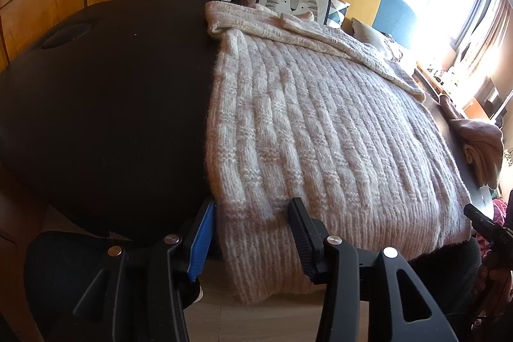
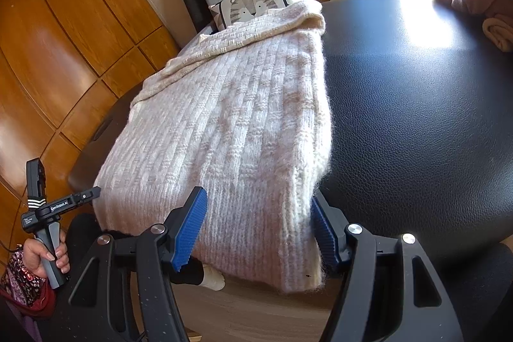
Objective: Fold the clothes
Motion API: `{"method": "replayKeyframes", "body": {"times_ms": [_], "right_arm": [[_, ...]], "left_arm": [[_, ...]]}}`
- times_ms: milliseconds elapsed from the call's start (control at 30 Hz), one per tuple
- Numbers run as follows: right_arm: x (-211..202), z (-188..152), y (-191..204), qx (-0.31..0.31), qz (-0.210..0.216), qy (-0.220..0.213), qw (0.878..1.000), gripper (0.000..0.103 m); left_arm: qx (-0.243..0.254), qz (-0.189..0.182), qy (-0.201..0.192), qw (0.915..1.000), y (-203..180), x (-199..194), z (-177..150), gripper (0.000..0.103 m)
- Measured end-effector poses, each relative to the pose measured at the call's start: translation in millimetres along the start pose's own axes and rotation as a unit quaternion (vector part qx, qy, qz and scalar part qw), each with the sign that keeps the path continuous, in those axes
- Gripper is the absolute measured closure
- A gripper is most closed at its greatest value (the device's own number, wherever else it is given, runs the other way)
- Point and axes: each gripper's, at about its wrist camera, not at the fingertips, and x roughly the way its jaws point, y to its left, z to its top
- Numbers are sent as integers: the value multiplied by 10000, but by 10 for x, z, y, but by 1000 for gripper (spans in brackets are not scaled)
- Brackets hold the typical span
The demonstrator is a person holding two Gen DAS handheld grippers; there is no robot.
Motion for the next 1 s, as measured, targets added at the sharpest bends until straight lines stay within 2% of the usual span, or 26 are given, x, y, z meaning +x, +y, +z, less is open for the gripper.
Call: {"method": "replayKeyframes", "body": {"times_ms": [133, 300, 333, 433, 533, 567, 600, 633, 667, 733, 767, 800, 833, 900, 1000], "right_arm": [[-17, -2, -36, 152, 176, -42, 9997, 36], [-32, -4, -107, 425, 451, -105, 9980, 36], [-31, -3, -114, 462, 485, -109, 9977, 37], [-27, 1, -123, 523, 547, -104, 9971, 38], [-1, 21, -27, 188, 277, 45, 9994, 39], [19, 31, 17, 22, 99, 114, 9999, 42], [39, 41, 60, -167, -103, 181, 9996, 56], [55, 50, 89, -335, -272, 242, 9988, 77], [70, 61, 97, -394, -305, 292, 9983, 85], [97, 83, 101, -470, -344, 383, 9976, 87], [102, 95, 80, -408, -306, 406, 9979, 87], [104, 107, 60, -344, -262, 422, 9982, 88], [100, 117, 41, -262, -208, 429, 9985, 88], [84, 132, -16, -5, -61, 443, 9990, 88], [41, 152, -98, 397, 207, 432, 9981, 88]], "left_arm": [[-289, -391, 132, 9987, 128, -46, -52, 56], [-941, -1111, 212, 9891, 328, -36, -147, 56], [-989, -1200, 228, 9876, 331, -28, -155, 53], [-885, -1240, 246, 9880, 275, -8, -161, 48], [-814, -1184, 259, 9893, 230, 15, -149, 46], [-800, -1159, 267, 9897, 218, 23, -144, 46], [-751, -1095, 278, 9907, 199, 28, -138, 46], [-694, -1024, 291, 9919, 177, 33, -131, 47], [-645, -947, 295, 9930, 173, 31, -129, 50], [-550, -791, 301, 9949, 174, 26, -127, 66], [-502, -713, 304, 9957, 174, 23, -126, 68], [-454, -635, 307, 9965, 174, 20, -126, 80], [-535, -751, 304, 9953, 208, 13, -118, 93], [-744, -1021, 338, 9914, 274, 10, -100, 96], [-807, -1172, 370, 9891, 286, -3, -67, 97]]}}
